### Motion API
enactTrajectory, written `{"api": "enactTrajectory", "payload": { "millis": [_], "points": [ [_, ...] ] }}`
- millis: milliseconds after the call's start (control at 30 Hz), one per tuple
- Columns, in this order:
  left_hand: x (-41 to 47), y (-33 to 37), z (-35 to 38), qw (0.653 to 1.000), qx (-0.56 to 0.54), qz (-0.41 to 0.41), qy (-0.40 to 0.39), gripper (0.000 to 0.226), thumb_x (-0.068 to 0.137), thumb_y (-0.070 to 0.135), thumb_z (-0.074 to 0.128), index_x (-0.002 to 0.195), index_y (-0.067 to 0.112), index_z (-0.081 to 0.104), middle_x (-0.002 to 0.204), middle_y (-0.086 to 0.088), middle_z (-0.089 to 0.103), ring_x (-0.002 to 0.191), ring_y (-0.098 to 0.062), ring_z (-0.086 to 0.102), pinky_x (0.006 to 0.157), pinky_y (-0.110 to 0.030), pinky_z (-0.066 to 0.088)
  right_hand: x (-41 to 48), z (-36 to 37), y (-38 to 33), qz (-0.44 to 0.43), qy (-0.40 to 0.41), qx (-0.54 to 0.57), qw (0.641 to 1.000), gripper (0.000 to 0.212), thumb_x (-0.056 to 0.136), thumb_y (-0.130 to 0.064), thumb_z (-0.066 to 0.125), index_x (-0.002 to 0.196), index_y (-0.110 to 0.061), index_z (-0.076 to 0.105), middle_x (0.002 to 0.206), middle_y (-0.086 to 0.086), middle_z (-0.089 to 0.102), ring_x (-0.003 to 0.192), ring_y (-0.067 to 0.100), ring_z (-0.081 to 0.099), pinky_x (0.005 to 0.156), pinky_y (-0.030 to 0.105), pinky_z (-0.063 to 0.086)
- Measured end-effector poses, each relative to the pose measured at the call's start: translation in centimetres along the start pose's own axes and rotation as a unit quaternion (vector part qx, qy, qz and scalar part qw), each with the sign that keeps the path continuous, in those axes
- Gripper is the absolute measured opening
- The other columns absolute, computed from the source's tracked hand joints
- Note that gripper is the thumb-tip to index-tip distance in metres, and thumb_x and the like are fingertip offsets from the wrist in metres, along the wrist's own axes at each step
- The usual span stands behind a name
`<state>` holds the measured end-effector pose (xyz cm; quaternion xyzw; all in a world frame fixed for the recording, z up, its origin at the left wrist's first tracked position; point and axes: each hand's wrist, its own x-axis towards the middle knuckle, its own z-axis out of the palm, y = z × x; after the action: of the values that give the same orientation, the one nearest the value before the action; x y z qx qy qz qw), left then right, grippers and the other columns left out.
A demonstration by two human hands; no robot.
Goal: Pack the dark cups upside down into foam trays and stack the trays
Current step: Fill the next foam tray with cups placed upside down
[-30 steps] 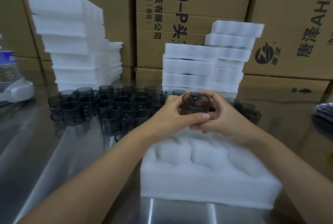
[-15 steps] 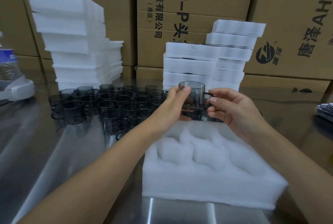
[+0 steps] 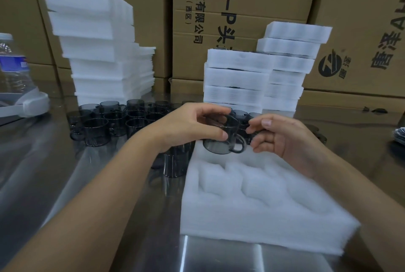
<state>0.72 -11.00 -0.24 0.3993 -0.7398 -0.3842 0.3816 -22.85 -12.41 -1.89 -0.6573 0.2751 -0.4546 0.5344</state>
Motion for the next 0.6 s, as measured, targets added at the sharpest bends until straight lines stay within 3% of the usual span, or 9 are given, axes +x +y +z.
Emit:
{"api": "enactTrajectory", "payload": {
  "millis": [100, 267, 400, 533, 600],
  "points": [
    [-0.26, 0.23, -0.23, 0.999, 0.018, -0.012, -0.029, 0.053, 0.068, 0.018, 0.077, 0.118, 0.032, 0.063, 0.115, 0.003, 0.064, 0.103, -0.004, 0.063, 0.089, -0.023, 0.052, 0.0, -0.07, 0.08, 0.008, -0.001, -0.025, 1.0, 0.02, 0.076, -0.023, 0.06, 0.083, -0.018, 0.078, 0.086, 0.008, 0.071, 0.066, 0.018, 0.066, 0.061, 0.027, 0.055],
    [-0.29, 0.05, -0.03, 0.998, 0.034, -0.024, -0.053, 0.046, 0.076, 0.009, 0.076, 0.115, 0.031, 0.064, 0.114, 0.006, 0.066, 0.108, -0.004, 0.062, 0.099, -0.034, 0.05, -0.03, -0.02, 0.06, 0.014, -0.009, -0.045, 0.999, 0.021, 0.077, -0.025, 0.059, 0.084, -0.019, 0.078, 0.085, 0.007, 0.072, 0.067, 0.017, 0.066, 0.061, 0.027, 0.054],
    [-0.33, 0.02, -0.36, 0.997, 0.039, -0.026, -0.066, 0.054, 0.067, 0.014, 0.074, 0.115, 0.036, 0.063, 0.115, 0.01, 0.066, 0.107, 0.001, 0.061, 0.093, -0.027, 0.05, -0.09, 0.06, 0.06, 0.017, -0.016, -0.058, 0.998, 0.021, 0.077, -0.025, 0.058, 0.084, -0.02, 0.078, 0.084, 0.006, 0.072, 0.067, 0.016, 0.066, 0.062, 0.026, 0.054],
    [-0.24, -0.01, -0.58, 0.995, 0.072, -0.012, -0.069, 0.055, 0.069, 0.01, 0.074, 0.117, 0.036, 0.063, 0.117, 0.021, 0.06, 0.109, 0.007, 0.058, 0.091, -0.023, 0.05, -0.14, 0.17, 0.04, 0.022, -0.023, -0.07, 0.997, 0.022, 0.077, -0.026, 0.058, 0.083, -0.02, 0.078, 0.084, 0.006, 0.072, 0.068, 0.016, 0.066, 0.063, 0.025, 0.054],
    [-0.15, 0.0, -0.6, 0.992, 0.101, 0.003, -0.07, 0.055, 0.076, 0.005, 0.072, 0.119, 0.037, 0.062, 0.114, 0.026, 0.058, 0.106, 0.012, 0.055, 0.085, -0.013, 0.048, -0.17, 0.24, 0.03, 0.024, -0.029, -0.072, 0.997, 0.022, 0.077, -0.025, 0.057, 0.083, -0.02, 0.078, 0.084, 0.006, 0.072, 0.068, 0.015, 0.066, 0.063, 0.024, 0.054]
  ]
}}
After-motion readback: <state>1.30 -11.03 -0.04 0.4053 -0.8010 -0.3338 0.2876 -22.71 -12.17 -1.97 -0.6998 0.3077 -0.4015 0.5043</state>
